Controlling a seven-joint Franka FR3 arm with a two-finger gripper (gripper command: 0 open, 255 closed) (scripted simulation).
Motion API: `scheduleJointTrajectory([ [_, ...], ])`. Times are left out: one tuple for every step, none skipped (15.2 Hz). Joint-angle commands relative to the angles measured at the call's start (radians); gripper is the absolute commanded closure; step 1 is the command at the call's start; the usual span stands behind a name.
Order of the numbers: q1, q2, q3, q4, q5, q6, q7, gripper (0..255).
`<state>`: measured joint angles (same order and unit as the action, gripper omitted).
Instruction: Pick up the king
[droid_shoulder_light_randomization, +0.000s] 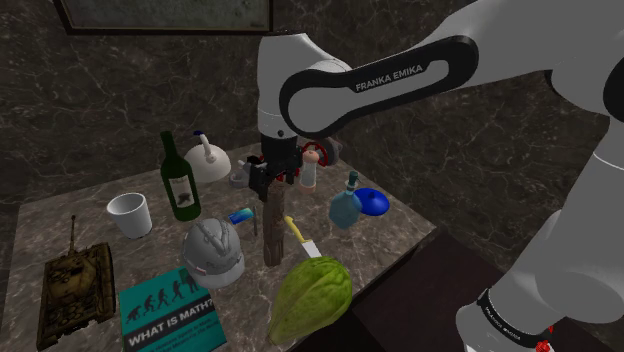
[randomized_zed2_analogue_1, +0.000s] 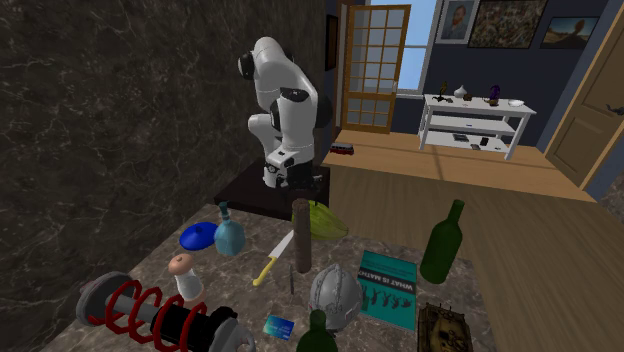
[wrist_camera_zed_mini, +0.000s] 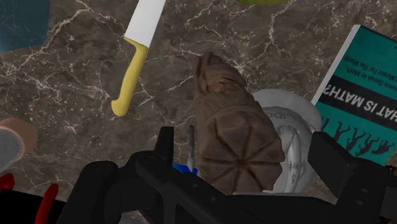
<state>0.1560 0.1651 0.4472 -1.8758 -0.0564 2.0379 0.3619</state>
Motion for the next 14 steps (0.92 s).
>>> scheduleJointTrajectory([
  [0.002, 0.018, -0.002, -0.005, -0.009, 0.022, 0.004, 0],
  [0.003, 0.023, -0.002, -0.013, -0.012, 0.034, 0.006, 0],
  [0.003, 0.026, -0.003, -0.017, -0.013, 0.041, 0.007, 0],
  [0.003, 0.026, -0.003, -0.017, -0.013, 0.041, 0.007, 0],
  [0.003, 0.025, -0.002, -0.017, -0.013, 0.041, 0.007, 255],
  [0.003, 0.025, -0.002, -0.017, -0.013, 0.04, 0.007, 255],
  [0.003, 0.026, -0.002, -0.016, -0.014, 0.04, 0.007, 255],
  [0.003, 0.026, -0.002, -0.016, -0.013, 0.04, 0.007, 255],
  [0.003, 0.026, -0.002, -0.016, -0.013, 0.04, 0.007, 255],
  [0.003, 0.026, -0.002, -0.016, -0.014, 0.04, 0.007, 255],
  [0.003, 0.026, -0.002, -0.016, -0.013, 0.04, 0.007, 255],
  [0.003, 0.026, -0.002, -0.016, -0.013, 0.04, 0.007, 255],
  [0.003, 0.026, -0.002, -0.016, -0.013, 0.04, 0.007, 255],
  [0.003, 0.026, -0.003, -0.017, -0.013, 0.041, 0.007, 255],
])
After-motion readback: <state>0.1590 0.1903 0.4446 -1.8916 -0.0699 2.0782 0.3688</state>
